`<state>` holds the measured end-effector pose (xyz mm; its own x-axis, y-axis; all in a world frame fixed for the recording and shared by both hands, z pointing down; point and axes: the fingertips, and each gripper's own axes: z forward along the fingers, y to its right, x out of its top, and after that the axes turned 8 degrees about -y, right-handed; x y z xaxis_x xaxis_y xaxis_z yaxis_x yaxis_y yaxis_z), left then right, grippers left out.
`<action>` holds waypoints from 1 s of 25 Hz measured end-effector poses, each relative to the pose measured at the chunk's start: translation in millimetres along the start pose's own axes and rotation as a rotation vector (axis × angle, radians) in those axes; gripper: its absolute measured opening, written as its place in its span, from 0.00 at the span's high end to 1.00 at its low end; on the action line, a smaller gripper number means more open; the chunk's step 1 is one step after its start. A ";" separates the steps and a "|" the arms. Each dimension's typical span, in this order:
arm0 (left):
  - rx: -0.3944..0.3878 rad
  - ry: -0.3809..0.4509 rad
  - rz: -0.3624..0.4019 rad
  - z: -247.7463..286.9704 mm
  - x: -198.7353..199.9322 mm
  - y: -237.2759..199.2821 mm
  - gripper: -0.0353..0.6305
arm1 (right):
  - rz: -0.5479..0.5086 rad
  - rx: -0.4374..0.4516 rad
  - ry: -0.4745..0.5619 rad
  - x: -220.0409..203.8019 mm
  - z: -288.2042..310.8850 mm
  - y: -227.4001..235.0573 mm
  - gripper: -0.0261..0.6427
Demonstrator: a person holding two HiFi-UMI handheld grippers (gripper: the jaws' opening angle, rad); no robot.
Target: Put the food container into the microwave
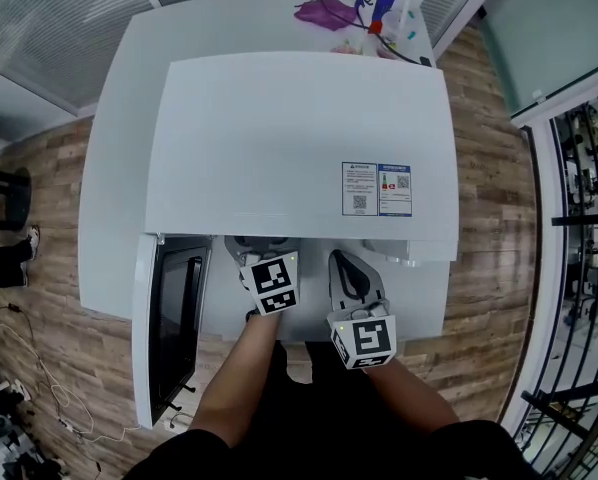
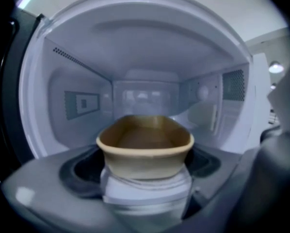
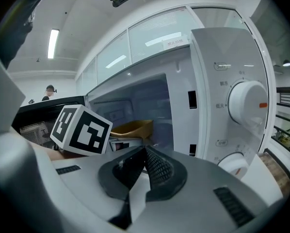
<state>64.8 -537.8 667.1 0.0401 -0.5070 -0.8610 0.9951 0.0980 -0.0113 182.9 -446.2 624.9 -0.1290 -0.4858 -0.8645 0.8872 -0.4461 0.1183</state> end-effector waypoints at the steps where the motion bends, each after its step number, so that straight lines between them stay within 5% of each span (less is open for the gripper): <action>1: 0.005 -0.001 0.000 -0.2 -0.6 -0.4 0.19 | 0.000 -0.002 0.001 0.3 -0.8 0.4 0.95; 6: -0.012 -0.016 -0.002 -5.4 -7.2 2.9 0.12 | 0.004 -0.010 0.007 0.7 -5.9 0.5 0.95; 20: -0.081 0.024 0.054 -94.2 -1.1 12.5 0.14 | -0.002 -0.033 0.106 35.6 -29.0 -19.9 0.95; 25: -0.073 0.072 0.076 -133.3 11.4 7.9 0.45 | -0.009 -0.031 0.160 56.2 -41.2 -37.7 0.95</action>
<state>61.1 -428.6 589.4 0.1058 -0.4334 -0.8950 0.9801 0.1975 0.0203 160.5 -425.7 551.8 -0.0676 -0.3550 -0.9324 0.8999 -0.4253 0.0967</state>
